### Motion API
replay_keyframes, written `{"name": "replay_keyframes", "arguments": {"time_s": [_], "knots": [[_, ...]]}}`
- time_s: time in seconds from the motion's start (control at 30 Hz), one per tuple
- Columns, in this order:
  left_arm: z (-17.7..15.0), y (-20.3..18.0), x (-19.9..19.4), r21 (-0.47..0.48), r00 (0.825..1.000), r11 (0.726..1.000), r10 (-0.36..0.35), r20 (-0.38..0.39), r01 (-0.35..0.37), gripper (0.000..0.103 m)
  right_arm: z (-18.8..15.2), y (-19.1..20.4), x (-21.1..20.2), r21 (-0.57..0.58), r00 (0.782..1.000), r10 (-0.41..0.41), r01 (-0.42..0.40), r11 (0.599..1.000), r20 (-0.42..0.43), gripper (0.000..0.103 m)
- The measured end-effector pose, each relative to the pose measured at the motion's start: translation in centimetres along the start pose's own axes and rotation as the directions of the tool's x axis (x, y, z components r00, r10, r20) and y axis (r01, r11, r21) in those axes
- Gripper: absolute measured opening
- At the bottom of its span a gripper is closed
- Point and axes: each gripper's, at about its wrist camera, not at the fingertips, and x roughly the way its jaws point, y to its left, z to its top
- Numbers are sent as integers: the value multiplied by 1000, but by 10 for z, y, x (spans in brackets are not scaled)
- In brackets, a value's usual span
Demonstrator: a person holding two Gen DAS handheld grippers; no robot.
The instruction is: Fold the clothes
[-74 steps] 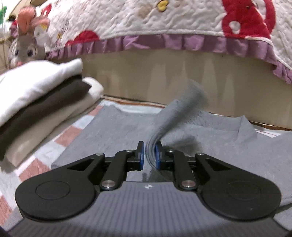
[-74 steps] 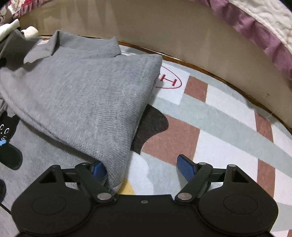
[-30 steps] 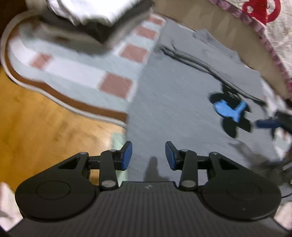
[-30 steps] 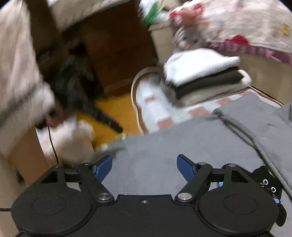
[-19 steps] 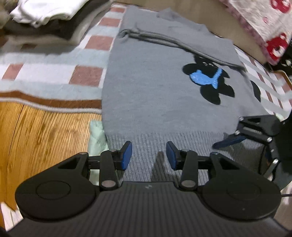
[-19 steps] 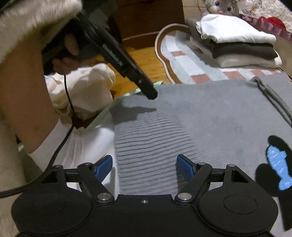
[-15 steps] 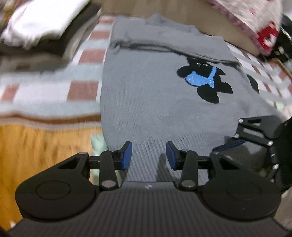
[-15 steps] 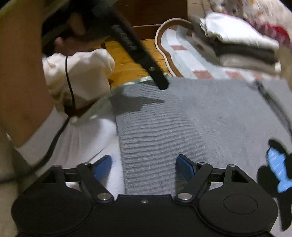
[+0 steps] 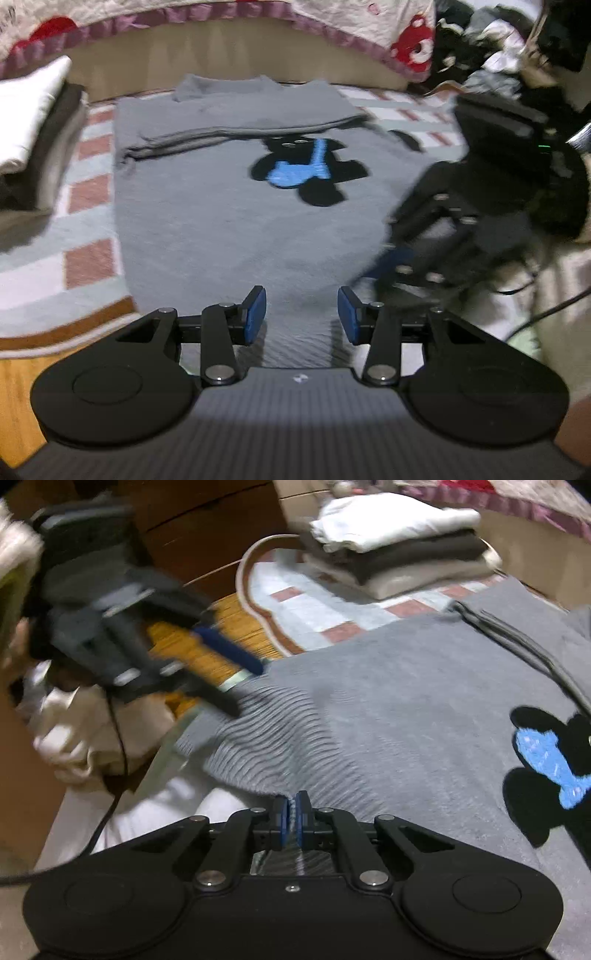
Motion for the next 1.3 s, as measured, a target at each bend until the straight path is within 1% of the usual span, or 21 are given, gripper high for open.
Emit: {"name": "replay_keyframes", "arguments": {"time_s": [0.07, 0.13, 0.27, 0.33, 0.4, 0.43, 0.5, 0.57, 0.6, 0.67, 0.8, 0.83, 0.9, 0.97, 1.03, 1.1, 1.13, 1.17, 1.2, 1.27, 1.3], "knots": [[-2, -3, 0, 4, 998, 998, -56, 2, 56, 54, 2, -7, 2, 31, 1000, 5, -6, 999, 8, 5], [-2, -10, 13, 45, 998, 997, -55, -23, 56, 59, 4, -14, 3, 57, 1000, -3, 2, 998, 16, 4], [0, -14, 49, 128, 992, 991, 62, -108, -48, 59, 5, -25, 1, 94, 1000, -6, 3, 996, 28, 4], [0, -17, 62, 174, 985, 984, 75, -154, -47, 54, 4, -29, -2, 107, 999, -11, 8, 994, 31, 4], [0, -29, 66, 264, 980, 963, 104, -169, -56, 13, 3, -31, -4, 109, 999, -10, 6, 994, 34, 5], [1, -34, 67, 292, 976, 953, 132, -174, -76, 11, 3, -32, -5, 111, 1000, 7, -10, 994, 29, 5], [4, -39, 67, 326, 964, 937, 194, -181, -127, 11, 2, -29, -7, 104, 999, 33, -33, 994, 2, 14], [10, -32, 62, 278, 964, 944, 224, -144, -178, 7, 1, -19, -8, 62, 999, 11, -8, 998, -36, 18], [14, -29, 60, 252, 963, 946, 239, -125, -203, 7, 0, -13, -9, 38, 998, -8, 10, 999, -57, 38], [20, -21, 55, 197, 959, 948, 271, -88, -250, 6, -4, -3, -11, 10, 995, -45, 46, 999, -87, 60], [42, -3, 49, 90, 951, 947, 311, -7, -309, 7, -10, 6, -16, -2, 981, -131, 132, 991, -145, 61], [49, 0, 51, 72, 948, 945, 319, 6, -319, 7, -12, 6, -18, -13, 966, -197, 198, 980, -169, 61], [58, 4, 53, 56, 937, 935, 349, 27, -350, 7, -15, 1, -26, -35, 917, -336, 336, 941, -216, 61], [62, 9, 55, 46, 927, 926, 374, 34, -375, 7, -23, -10, -39, -77, 838, -476, 473, 877, -268, 59], [61, 9, 53, 42, 926, 925, 376, 28, -377, 9, -32, -22, -52, -129, 734, -603, 596, 792, -311, 56], [55, 10, 50, 35, 921, 921, 388, 22, -388, 12, -41, -36, -73, -131, 677, -659, 658, 741, -328, 56], [51, 11, 49, 31, 919, 919, 394, 19, -394, 13, -45, -43, -84, -94, 686, -646, 658, 747, -336, 56], [48, 14, 46, 9, 919, 919, 395, 9, -395, 14, -48, -49, -96, -44, 707, -619, 646, 762, -342, 55], [44, 16, 43, -15, 918, 918, 396, -2, -396, 14, -51, -54, -104, -19, 710, -614, 649, 761, -346, 54], [36, 22, 37, -64, 918, 916, 396, -24, -397, 14, -58, -61, -118, 13, 703, -617, 664, 748, -353, 54], [31, 23, 33, -78, 919, 916, 392, -34, -393, 14, -61, -62, -124, 3, 683, -637, 683, 731, -357, 54]]}}
